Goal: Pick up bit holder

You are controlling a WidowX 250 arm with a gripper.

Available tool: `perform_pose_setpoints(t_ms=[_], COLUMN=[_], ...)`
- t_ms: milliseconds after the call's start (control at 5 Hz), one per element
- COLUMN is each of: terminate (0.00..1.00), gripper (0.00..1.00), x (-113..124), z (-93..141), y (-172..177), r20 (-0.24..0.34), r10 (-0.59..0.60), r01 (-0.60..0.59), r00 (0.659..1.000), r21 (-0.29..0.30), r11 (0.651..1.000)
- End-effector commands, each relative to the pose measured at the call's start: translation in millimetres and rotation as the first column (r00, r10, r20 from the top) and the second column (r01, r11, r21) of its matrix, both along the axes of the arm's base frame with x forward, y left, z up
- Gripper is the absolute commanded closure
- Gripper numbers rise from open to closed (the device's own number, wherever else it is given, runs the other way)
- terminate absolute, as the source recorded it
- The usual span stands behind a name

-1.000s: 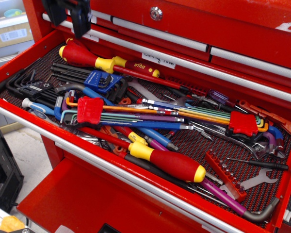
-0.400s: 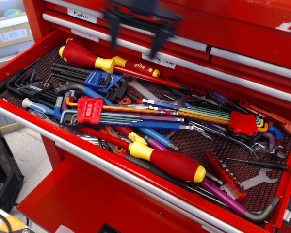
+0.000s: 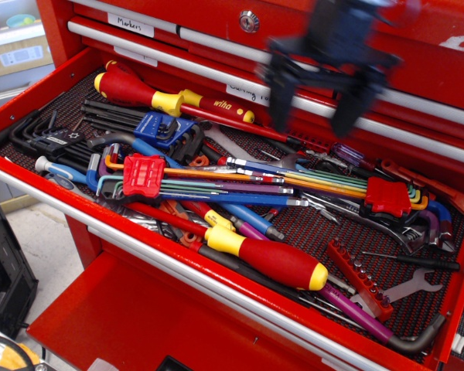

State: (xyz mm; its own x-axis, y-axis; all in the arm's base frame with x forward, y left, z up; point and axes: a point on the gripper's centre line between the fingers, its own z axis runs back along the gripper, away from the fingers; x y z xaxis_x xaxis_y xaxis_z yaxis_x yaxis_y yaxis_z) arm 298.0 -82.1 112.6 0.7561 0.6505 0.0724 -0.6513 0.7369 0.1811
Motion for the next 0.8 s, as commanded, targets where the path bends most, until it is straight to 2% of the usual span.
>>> perform_pose_setpoints(t_ms=[0, 200, 600], terminate=[0.00, 0.00, 0.00], gripper=[0.00, 0.00, 0.00], x=[2, 3, 9], z=[-20, -46, -85], y=[-33, -42, -51], r20=[0.091, 0.128, 0.166], r10=[0.093, 0.091, 0.178], r01=[-0.082, -0.078, -0.155], r00=[0.991, 0.988, 0.970], r21=[-0.121, -0.099, -0.145], r11=[0.989, 0.992, 0.977])
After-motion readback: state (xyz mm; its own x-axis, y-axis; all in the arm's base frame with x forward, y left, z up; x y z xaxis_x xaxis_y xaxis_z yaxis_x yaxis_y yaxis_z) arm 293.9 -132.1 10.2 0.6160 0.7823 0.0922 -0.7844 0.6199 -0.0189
